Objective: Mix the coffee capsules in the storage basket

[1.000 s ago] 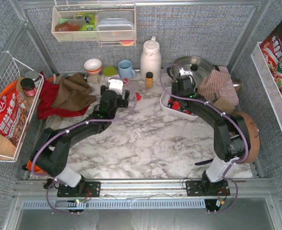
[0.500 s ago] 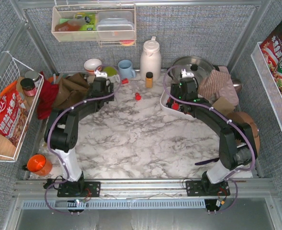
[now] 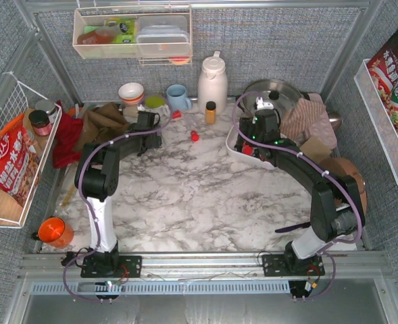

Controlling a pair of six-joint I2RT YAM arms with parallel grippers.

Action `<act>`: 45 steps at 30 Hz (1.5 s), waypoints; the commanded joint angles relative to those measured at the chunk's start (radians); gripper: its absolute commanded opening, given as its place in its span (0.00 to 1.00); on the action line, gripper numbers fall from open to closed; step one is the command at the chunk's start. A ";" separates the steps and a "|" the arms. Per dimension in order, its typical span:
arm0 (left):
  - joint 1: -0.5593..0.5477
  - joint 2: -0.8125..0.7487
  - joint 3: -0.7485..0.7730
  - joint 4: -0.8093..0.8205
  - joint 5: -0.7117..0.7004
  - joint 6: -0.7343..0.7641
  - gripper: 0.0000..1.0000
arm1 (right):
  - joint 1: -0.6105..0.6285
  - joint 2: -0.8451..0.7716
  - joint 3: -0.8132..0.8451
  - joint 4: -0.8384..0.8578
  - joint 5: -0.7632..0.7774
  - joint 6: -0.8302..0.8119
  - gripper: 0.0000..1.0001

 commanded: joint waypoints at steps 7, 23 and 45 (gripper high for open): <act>0.004 0.003 -0.031 0.017 0.002 0.052 0.54 | 0.000 -0.014 0.003 0.023 -0.047 0.017 0.78; -0.058 -0.366 -0.346 0.442 0.364 0.209 0.44 | 0.042 -0.114 0.074 -0.160 -0.274 -0.020 0.78; -0.297 -0.649 -0.819 1.127 0.982 0.547 0.50 | 0.308 -0.179 0.110 -0.207 -0.468 -0.079 0.64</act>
